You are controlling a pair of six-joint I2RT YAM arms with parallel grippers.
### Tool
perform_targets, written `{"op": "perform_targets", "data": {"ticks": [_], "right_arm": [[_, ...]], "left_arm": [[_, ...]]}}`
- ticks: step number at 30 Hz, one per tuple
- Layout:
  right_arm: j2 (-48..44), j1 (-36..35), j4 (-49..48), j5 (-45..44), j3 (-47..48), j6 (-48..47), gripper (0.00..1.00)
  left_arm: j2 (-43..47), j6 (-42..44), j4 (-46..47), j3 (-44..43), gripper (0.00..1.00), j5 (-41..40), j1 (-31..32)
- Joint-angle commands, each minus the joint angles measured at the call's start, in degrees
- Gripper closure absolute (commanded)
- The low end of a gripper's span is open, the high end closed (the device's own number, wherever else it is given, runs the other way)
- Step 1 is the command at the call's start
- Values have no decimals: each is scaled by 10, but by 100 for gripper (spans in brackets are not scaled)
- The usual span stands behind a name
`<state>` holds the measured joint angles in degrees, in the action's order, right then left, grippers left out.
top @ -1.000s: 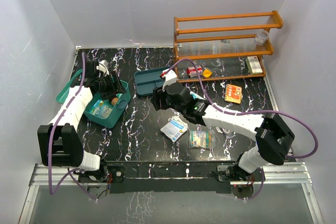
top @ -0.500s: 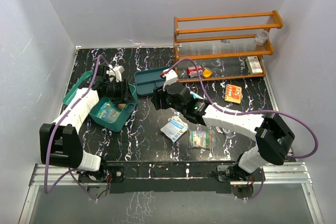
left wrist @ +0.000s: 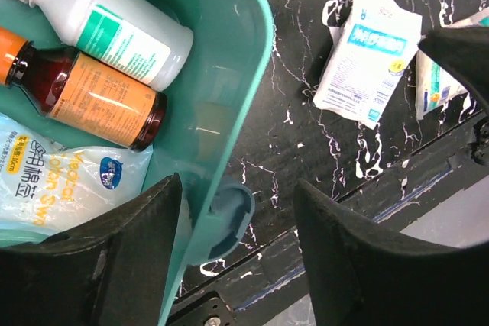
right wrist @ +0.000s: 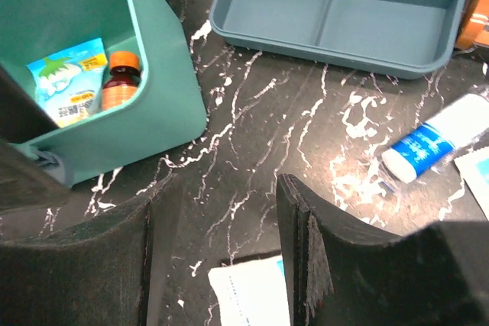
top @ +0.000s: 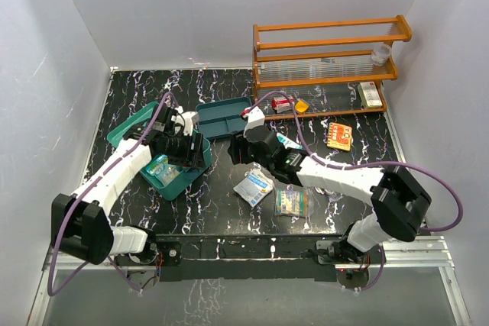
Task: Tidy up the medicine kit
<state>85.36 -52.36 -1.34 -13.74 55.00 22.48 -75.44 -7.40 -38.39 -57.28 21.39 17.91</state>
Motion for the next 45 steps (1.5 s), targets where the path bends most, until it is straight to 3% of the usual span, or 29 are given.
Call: {"op": "perform_targets", "data": {"ticks": [1,7,16,23,25,27,36,42,45], "right_arm": [[-37,7,-24,-27,-11,17,50],[-37,20,-9,-33,-14,26,50],[-18,45,131,-71,-6,89,48],[-23,54,224,-38,-40,144,49],[-21,55,227,26,-54,118,56],[-18,55,236,52,-70,116,58],[21,58,253,42,-80,160,52],[48,59,205,45,-79,157,58],[50,59,185,47,-71,146,65]], "left_arm": [[44,5,-15,-3,35,18,3],[49,-11,28,-23,18,12,3],[79,-65,154,-70,12,-79,3],[94,-78,223,-67,2,-11,3],[95,-68,218,-66,1,-9,3],[95,-62,214,-63,1,-11,3],[101,-91,242,-43,1,2,3],[87,-109,234,-47,1,35,3],[80,-115,218,-53,2,43,3]]}}
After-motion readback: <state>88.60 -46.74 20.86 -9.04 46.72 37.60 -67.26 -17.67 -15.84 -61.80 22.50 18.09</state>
